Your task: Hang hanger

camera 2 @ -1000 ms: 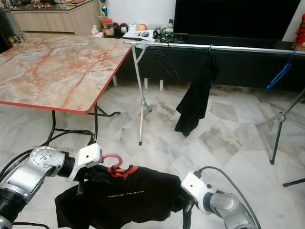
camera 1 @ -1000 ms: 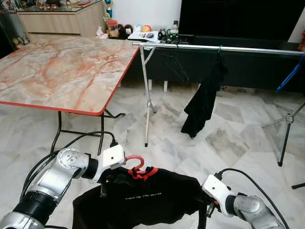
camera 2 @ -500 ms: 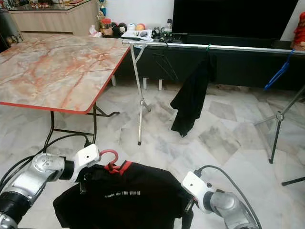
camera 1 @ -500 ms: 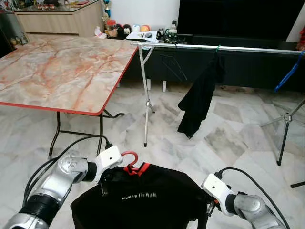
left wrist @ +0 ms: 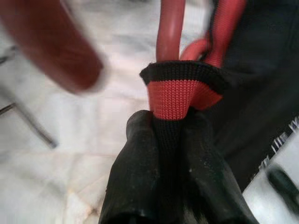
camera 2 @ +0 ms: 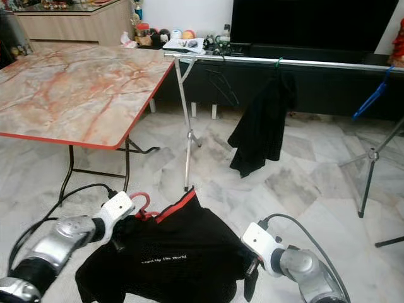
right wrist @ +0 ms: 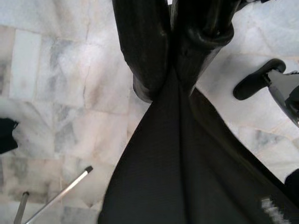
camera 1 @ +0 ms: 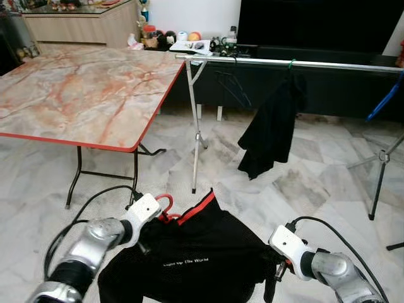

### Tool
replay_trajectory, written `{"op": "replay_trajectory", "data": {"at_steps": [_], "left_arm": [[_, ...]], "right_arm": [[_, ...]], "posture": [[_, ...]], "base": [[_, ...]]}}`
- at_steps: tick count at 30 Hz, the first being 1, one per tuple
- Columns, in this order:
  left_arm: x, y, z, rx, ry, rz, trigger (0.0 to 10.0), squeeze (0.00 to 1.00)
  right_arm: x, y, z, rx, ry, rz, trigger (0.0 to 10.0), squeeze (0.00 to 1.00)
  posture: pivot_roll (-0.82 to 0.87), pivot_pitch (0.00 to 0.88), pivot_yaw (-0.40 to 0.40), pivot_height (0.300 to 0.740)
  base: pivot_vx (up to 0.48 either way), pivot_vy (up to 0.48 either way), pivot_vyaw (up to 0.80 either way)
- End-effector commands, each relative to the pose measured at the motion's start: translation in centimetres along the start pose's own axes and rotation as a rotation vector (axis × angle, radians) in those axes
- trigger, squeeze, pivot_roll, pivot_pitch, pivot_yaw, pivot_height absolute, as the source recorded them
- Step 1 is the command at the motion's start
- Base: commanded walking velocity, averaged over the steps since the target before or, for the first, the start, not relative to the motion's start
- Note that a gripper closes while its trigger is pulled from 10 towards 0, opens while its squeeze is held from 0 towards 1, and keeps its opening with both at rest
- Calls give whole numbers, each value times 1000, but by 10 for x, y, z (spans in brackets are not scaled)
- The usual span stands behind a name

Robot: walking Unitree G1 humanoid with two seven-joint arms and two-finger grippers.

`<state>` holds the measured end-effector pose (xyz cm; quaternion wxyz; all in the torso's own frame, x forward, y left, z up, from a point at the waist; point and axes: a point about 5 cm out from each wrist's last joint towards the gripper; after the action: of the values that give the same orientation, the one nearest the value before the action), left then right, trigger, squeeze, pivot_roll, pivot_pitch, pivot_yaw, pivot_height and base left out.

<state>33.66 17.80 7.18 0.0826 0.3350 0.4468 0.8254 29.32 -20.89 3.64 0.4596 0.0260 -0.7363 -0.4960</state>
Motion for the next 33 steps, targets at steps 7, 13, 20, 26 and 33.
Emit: {"op": "replay_trajectory", "data": {"at_steps": [7,13,20,26,33], "left_arm": [[8,45,38,255,250,-342,0,0],[7,65,26,261,145,-491,0,0],[10,68,10,185,-22,-516,0,0],[8,70,12,187,39,-516,0,0],[13,89,28,394,150,-651,0,0]], "right_arm": [[-3,2,10,2,33,-9,0,0],[-11,-4,30,-30,86,-1,0,0],[-15,-6,39,-46,117,12,0,0],[-22,0,44,-79,104,-10,0,0],[-34,32,23,-749,-158,-328,0,0]], "posture": [[42,66,32,740],[47,61,30,740],[47,61,30,740],[42,63,25,740],[44,69,21,740]], "base": [[0,0,0],[0,0,0],[0,0,0],[0,0,0],[0,0,0]]}}
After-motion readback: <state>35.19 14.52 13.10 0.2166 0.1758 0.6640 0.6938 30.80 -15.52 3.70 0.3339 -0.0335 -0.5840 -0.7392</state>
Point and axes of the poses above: a point about 5 cm out from each wrist's last joint towards the gripper, its own x axis pointing back from the gripper into the wrist, its own y axis along the axis of the wrist's last joint, z = x × y, and after that the axes turned 11 degrees about -x, right-handed
